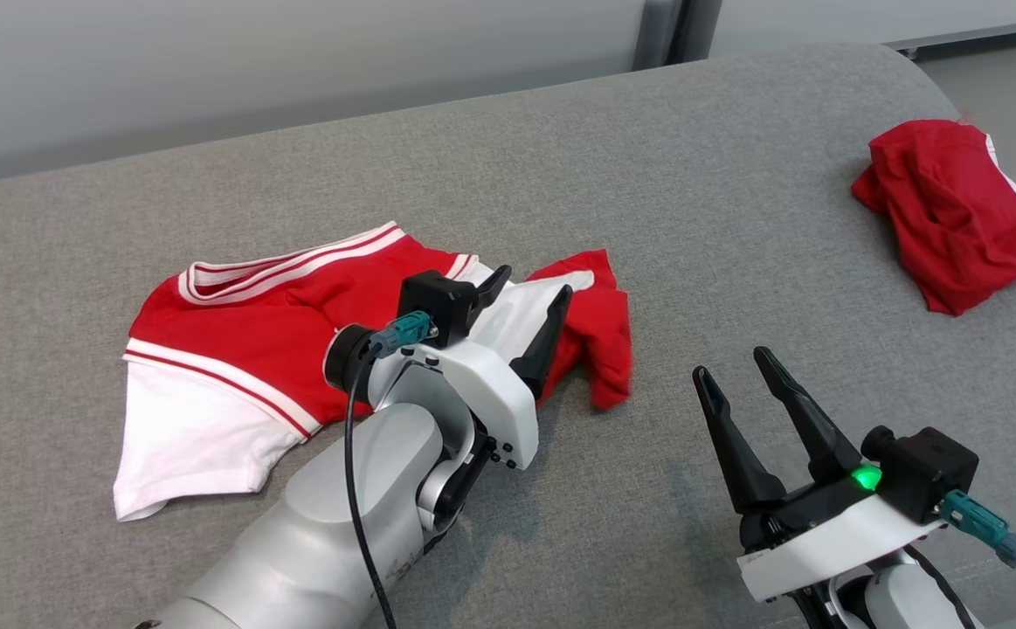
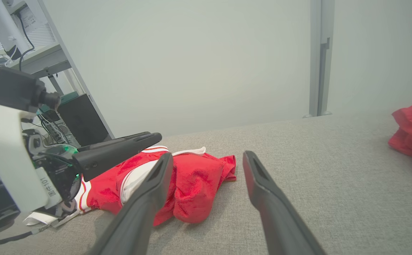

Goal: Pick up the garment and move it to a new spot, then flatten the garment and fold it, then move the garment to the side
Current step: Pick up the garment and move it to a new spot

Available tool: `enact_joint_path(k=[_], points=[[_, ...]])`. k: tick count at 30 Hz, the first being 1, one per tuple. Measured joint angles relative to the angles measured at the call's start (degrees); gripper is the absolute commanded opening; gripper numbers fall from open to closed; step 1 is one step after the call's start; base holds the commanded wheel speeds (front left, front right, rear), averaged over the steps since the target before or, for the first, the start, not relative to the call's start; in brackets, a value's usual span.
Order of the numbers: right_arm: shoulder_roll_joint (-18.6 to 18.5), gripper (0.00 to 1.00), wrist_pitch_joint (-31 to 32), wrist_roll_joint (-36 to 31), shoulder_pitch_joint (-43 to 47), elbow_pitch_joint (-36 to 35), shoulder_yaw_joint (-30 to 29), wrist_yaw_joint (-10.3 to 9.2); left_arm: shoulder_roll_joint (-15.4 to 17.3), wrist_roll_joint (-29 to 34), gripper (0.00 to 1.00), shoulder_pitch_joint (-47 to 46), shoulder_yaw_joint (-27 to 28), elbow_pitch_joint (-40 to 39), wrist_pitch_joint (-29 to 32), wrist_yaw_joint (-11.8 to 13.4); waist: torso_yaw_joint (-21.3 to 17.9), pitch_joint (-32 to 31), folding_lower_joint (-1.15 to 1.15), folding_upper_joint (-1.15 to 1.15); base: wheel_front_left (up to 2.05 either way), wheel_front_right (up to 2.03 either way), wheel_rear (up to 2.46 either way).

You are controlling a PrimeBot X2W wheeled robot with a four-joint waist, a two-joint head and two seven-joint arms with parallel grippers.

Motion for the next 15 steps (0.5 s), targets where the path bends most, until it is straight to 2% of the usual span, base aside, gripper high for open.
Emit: enact_joint_path(k=[4, 8, 15], points=[[-0.12, 1.0, 0.0, 0.0, 0.04, 0.11, -0.02, 0.0, -0.05, -0.01, 1.0, -0.13, 0.96, -2.61, -0.1, 0.01, 1.25, -0.82, 0.0, 0.0, 0.0, 0.0, 0.0], [-0.41, 1.0, 0.0, 0.0, 0.15, 0.12, -0.04, 0.0, -0.01, 1.9, 1.0, 0.29, 5.95, -6.67, -0.12, 0.74, 2.95, -1.83, 0.0, 0.0, 0.0, 0.0, 0.0], [-1.45, 1.0, 0.0, 0.0, 1.71, 0.42, 0.01, 0.0, 3.1, 7.4, 1.0, 7.16, 12.84, -13.84, -0.3, 2.18, 6.4, -4.06, 0.0, 0.0, 0.0, 0.0, 0.0]])
